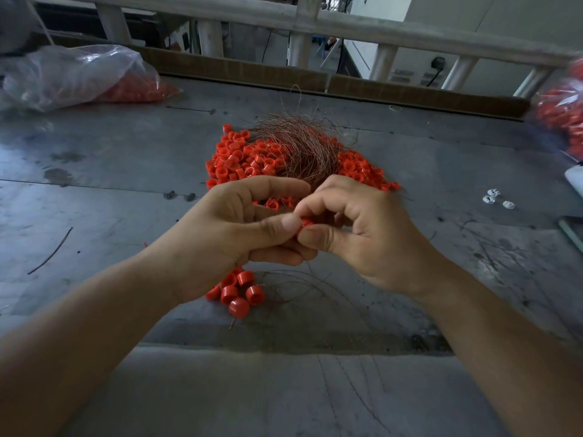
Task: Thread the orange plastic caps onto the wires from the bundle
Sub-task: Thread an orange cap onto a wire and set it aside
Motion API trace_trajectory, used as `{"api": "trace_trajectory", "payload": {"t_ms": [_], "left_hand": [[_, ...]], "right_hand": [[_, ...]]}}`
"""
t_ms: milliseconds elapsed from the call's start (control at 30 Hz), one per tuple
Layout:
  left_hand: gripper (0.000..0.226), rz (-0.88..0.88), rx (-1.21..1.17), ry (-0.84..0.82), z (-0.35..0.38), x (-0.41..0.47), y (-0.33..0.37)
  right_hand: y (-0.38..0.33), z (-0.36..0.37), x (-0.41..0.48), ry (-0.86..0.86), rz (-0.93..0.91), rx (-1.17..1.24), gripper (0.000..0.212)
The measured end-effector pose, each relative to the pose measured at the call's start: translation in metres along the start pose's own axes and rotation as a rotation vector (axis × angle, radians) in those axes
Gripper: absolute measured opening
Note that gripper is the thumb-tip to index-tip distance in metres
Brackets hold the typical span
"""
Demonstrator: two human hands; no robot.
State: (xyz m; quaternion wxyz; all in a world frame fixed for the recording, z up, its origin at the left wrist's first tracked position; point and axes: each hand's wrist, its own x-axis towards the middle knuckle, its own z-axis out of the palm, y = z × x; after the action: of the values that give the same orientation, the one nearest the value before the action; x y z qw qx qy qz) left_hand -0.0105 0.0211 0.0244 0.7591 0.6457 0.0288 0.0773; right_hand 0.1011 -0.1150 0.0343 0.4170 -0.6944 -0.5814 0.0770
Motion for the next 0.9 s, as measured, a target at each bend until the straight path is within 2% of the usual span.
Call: {"api": "trace_trajectory", "payload": {"t_ms": [133,267,467,633,767,900], "left_hand": [[0.062,0.150,0.339,0.087,0.009,-0.004,-0.002],[0.065,0.162,0.353,0.102,0.012,-0.004,-0.002],[0.063,0.173,0.259,0.096,0.016,-0.006,-0.001],[0.063,0.140,0.231,0.084,0.015,-0.005,0.002],[0.046,0.038,0.092,0.036,0.009,-0.004,0.003],[0.043,0.048,-0.030,0.067,0.003,-0.001,0.005]], "right_hand": [[-0.002,0.002,-0.003,-0.019,-0.034,-0.056,0.009],[-0.002,0.010,-0.004,-0.024,-0.058,-0.162,0.011],[-0.006,0.012,-0.005,0.033,-0.081,-0.150,0.011],[-0.005,0.006,-0.004,-0.027,-0.020,-0.054,0.013],[-0.007,0.005,-0.004,-0.025,0.048,0.110,0.010],[-0.006,0.002,-0.003,-0.030,0.144,0.277,0.032]]}}
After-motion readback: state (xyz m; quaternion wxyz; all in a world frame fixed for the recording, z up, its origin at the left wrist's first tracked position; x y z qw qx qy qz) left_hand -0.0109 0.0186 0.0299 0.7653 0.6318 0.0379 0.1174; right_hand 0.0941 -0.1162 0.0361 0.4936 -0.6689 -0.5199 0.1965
